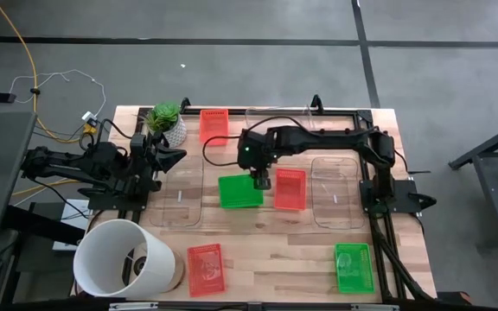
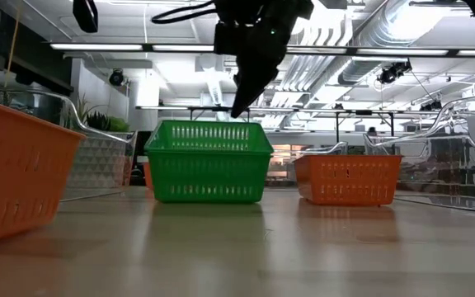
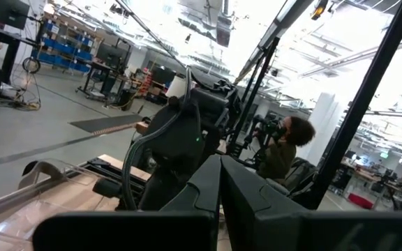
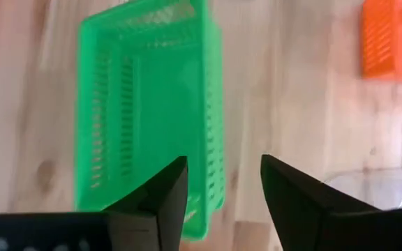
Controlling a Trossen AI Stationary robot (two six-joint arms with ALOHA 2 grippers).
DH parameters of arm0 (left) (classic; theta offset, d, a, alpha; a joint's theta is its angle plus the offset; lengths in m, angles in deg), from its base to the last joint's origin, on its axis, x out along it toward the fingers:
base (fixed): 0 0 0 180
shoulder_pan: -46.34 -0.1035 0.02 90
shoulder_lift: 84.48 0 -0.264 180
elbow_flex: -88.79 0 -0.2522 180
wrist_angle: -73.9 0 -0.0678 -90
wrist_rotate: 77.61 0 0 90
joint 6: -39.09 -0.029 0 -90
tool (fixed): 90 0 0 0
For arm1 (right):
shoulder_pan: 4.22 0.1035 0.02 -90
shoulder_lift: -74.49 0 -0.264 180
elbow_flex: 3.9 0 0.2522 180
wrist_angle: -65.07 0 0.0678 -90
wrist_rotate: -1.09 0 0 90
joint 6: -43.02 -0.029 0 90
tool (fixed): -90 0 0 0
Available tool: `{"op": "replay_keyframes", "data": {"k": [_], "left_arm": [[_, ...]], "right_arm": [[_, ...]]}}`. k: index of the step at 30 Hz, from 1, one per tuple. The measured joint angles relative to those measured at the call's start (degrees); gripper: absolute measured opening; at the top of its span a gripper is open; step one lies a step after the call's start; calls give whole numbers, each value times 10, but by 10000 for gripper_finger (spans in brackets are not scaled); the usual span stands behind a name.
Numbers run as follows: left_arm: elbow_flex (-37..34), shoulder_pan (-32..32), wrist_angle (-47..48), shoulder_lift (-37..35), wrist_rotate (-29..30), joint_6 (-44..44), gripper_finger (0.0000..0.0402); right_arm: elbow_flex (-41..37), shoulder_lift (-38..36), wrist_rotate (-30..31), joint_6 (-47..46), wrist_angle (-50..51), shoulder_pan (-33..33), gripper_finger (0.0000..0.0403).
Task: Stack baskets by color
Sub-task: Stack the top green bin on the middle green bin, then stack the bottom green bin on the top green bin
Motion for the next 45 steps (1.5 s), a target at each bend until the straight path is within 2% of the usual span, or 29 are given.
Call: {"op": "replay_keyframes", "data": {"k": [2,4,6,8,10,13,15,17,20,31,37,40,45], "left_arm": [[0,0,0,0,0,0,0],[0,0,0,0,0,-2,0],[0,0,1,0,0,-5,0],[0,0,1,0,0,-5,0],[0,0,4,0,0,-8,0],[0,-1,4,0,2,-10,0],[0,0,4,0,4,-10,0],[0,-1,4,0,11,-10,0],[0,-1,4,0,14,-10,0],[0,0,4,0,14,-10,0],[0,0,4,0,13,-10,0],[0,0,4,0,13,-10,0],[0,0,4,0,13,-10,0]], "right_arm": [[0,-4,-25,-4,10,-7,162],[-9,-14,-57,-7,2,-12,140],[-30,-33,-76,-13,-33,-13,98],[-62,-54,-99,-28,-83,-11,38],[-103,-68,-112,-55,-142,-9,13],[-168,-74,-111,-97,-223,-1,17],[-197,-74,-95,-106,-260,2,6],[-208,-74,-88,-121,-306,2,4],[-209,-76,-97,-133,-325,-3,2],[-210,-42,-116,-112,-323,-18,0],[-210,-37,-87,-113,-324,-18,0],[-210,-59,-86,-123,-312,-26,0],[-219,-136,-66,-135,-244,-36,0]]}}
